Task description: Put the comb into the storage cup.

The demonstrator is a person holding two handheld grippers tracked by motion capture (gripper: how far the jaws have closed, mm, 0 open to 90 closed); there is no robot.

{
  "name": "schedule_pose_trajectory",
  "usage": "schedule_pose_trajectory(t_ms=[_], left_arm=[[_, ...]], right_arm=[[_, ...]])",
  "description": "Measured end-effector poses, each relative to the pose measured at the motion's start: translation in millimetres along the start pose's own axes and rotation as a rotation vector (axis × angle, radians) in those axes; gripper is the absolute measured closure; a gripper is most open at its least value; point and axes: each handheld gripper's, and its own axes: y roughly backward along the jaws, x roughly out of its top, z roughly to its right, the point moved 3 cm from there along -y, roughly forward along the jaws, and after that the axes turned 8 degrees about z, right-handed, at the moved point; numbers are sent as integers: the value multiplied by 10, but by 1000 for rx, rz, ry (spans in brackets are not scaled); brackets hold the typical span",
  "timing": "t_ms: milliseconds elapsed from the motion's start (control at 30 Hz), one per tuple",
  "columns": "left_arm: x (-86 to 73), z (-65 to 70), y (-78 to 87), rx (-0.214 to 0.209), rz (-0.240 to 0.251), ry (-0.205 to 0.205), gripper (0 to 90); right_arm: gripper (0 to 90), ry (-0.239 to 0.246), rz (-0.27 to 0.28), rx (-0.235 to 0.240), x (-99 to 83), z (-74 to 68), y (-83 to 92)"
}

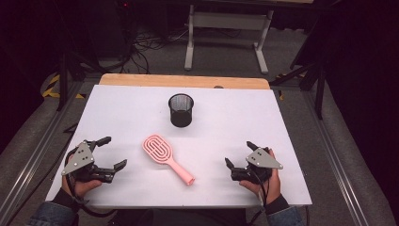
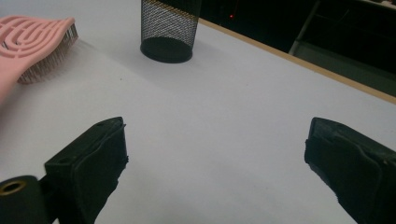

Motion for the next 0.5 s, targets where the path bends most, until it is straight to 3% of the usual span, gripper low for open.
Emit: schedule_pose_trajectory(t_ms=[500], left_arm=[[-43, 43, -25, -19, -27, -5, 63]], right_arm=[[62, 8, -34, 33, 1, -62, -93]])
